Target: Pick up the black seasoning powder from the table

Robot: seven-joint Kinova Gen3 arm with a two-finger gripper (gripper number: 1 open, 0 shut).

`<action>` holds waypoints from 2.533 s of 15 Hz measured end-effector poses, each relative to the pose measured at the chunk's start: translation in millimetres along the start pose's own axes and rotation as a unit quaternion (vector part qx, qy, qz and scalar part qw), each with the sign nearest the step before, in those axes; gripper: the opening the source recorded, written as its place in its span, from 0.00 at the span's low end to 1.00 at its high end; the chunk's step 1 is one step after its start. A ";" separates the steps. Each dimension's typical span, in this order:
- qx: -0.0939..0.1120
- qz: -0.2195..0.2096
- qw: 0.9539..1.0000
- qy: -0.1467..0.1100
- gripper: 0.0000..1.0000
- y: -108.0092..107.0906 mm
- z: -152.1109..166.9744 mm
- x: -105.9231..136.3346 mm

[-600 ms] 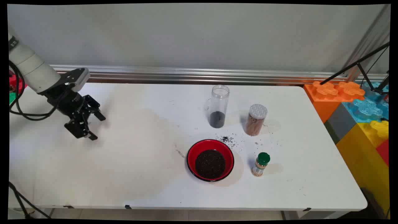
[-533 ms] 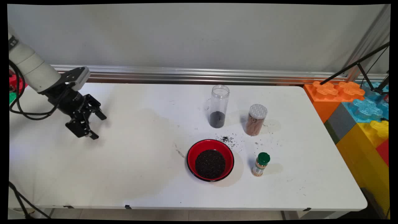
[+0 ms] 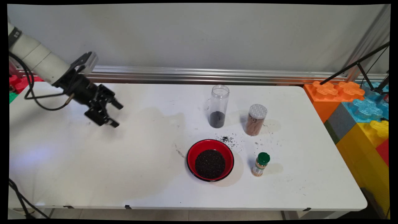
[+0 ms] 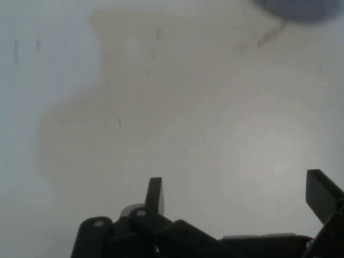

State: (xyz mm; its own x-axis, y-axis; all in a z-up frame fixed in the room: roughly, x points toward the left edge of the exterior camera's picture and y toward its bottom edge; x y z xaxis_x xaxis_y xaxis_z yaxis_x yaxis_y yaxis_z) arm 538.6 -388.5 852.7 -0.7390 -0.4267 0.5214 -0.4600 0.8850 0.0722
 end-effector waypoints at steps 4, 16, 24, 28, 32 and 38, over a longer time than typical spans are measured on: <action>0.006 -0.019 0.998 0.067 1.00 -4.4 4.2 21.6; 0.024 -0.008 0.987 0.160 1.00 -4.8 57.9 52.8; 0.034 0.008 0.983 0.180 1.00 -3.9 114.6 92.1; 0.031 0.005 0.977 0.209 1.00 -5.8 134.7 105.9; 0.029 -0.001 0.970 0.242 1.00 -10.0 151.2 107.5; 0.029 0.004 0.961 0.277 1.00 -14.9 174.2 106.3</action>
State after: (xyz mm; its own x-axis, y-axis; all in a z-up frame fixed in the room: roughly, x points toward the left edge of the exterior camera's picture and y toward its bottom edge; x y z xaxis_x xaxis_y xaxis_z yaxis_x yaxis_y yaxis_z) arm 381.1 -479.6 758.9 -0.3753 -0.2410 0.8950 -0.4930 0.8696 0.0274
